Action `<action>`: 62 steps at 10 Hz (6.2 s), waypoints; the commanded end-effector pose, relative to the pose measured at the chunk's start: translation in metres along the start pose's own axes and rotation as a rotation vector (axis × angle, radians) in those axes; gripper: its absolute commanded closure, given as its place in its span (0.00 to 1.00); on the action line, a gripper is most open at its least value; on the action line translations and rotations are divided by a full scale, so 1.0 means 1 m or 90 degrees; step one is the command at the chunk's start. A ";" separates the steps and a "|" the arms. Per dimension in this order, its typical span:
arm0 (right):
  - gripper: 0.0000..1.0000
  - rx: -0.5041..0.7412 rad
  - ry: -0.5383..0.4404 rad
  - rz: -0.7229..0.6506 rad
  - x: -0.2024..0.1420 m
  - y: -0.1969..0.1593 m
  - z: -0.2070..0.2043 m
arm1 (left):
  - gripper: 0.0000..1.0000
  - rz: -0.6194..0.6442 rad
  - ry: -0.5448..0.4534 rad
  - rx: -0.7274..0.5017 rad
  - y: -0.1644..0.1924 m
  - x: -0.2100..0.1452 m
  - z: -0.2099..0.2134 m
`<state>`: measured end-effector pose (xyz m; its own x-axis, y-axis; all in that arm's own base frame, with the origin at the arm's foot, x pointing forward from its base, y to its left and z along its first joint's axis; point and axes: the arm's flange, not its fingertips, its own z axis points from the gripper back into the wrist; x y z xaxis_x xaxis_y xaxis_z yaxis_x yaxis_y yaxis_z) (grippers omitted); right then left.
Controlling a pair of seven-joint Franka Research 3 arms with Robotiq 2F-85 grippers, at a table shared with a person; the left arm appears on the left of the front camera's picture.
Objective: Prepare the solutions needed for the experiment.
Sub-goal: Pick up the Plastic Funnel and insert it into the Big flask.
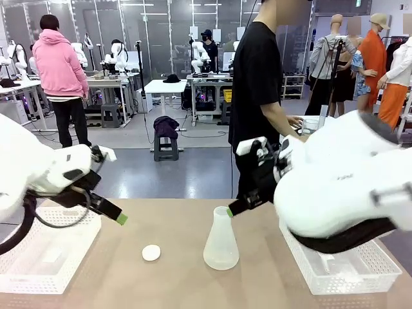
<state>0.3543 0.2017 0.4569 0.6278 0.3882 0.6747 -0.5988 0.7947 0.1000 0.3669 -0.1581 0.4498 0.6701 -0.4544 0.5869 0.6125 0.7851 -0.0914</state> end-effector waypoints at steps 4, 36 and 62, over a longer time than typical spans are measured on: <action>0.00 0.157 -0.028 -0.342 0.020 -0.034 0.049 | 0.00 0.160 -0.015 -0.303 0.034 -0.012 0.061; 0.00 0.224 0.245 0.060 0.064 -0.134 0.119 | 0.00 0.400 -0.162 -0.632 0.051 -0.023 0.043; 0.00 0.058 0.334 0.388 0.100 -0.291 0.020 | 0.00 0.400 -0.162 -0.632 0.051 -0.023 0.043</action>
<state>0.5783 -0.0014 0.5118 0.2965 0.9337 0.2006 -0.9433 0.3192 -0.0916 0.3651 -0.0898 0.4646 0.9316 0.0812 0.3543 0.3424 0.1316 -0.9303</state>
